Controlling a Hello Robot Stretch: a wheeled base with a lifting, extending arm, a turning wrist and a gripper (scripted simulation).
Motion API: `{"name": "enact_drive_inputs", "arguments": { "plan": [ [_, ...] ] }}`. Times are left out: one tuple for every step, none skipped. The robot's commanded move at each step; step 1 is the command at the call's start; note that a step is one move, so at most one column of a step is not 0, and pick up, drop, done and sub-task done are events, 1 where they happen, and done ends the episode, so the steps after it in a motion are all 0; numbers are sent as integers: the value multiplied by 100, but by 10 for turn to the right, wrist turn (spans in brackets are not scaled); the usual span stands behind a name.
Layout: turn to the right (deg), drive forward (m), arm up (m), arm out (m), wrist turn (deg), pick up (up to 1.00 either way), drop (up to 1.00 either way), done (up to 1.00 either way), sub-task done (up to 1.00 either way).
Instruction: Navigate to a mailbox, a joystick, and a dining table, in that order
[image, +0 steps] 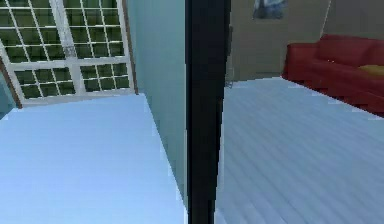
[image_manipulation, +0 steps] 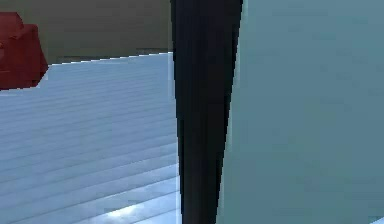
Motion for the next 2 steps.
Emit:
{"name": "enact_drive_inputs", "arguments": {
  "plan": [
    [-180, 0, 0, 0, 0, 0, 0, 0, 0],
    [-30, 0, 0, 0, 0, 0, 0, 0, 0]
  ]
}}
